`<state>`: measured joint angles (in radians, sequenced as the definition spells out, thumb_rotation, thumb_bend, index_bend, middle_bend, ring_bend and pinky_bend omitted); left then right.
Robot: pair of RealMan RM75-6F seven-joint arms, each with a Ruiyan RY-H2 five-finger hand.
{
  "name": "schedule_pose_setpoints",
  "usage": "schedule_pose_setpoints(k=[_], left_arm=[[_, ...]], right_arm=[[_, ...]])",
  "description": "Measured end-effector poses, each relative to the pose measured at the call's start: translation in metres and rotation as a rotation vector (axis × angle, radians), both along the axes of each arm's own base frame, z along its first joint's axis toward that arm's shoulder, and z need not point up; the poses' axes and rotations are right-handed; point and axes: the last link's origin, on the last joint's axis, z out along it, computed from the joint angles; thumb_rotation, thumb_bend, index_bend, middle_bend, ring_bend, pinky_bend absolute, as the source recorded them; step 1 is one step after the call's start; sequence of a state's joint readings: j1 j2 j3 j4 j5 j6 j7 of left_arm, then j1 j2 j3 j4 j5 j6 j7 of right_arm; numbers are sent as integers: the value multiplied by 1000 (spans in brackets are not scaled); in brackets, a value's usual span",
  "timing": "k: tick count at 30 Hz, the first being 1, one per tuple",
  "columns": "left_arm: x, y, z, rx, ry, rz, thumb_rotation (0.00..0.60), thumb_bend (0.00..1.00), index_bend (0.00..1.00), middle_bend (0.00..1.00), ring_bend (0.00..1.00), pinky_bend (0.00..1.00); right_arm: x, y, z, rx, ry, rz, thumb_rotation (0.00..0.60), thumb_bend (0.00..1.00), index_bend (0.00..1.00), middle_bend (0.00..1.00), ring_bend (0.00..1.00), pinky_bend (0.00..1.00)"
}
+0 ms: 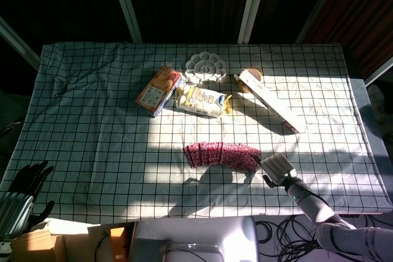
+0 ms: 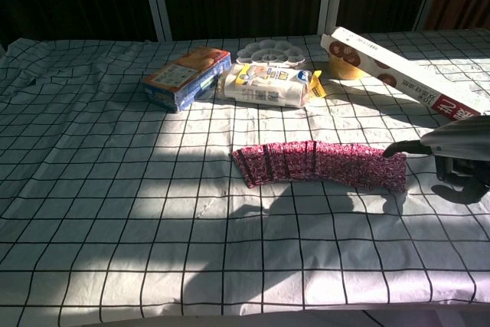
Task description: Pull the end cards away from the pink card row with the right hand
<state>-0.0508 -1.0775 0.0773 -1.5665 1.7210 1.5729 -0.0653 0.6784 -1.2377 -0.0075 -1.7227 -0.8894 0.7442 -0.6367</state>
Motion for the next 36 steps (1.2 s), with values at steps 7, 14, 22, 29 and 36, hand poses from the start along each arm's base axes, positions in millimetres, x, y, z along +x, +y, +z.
schedule_pose_setpoints(k=[7, 14, 22, 29, 36], left_arm=[[0, 1, -1, -4, 3, 0, 600, 375, 0, 0, 0, 0], [0, 2, 0, -2, 0, 1, 600, 375, 0, 0, 0, 0], [1, 2, 0, -2, -2, -2, 600, 375, 0, 0, 0, 0], [1, 2, 1, 2, -3, -2, 600, 375, 0, 0, 0, 0], [1, 2, 0, -1, 0, -2, 600, 375, 0, 0, 0, 0]], right_arm=[[-1, 0, -4, 4, 14, -4, 600, 514, 33, 888, 823, 842], [-2, -1, -8, 12, 30, -2, 600, 515, 44, 898, 829, 844], [-6, 3, -9, 16, 71, -1, 600, 514, 59, 902, 834, 844], [-19, 17, 1, 13, 137, -1, 600, 514, 74, 904, 837, 846], [-32, 41, 17, 9, 184, 20, 600, 514, 102, 904, 838, 848]])
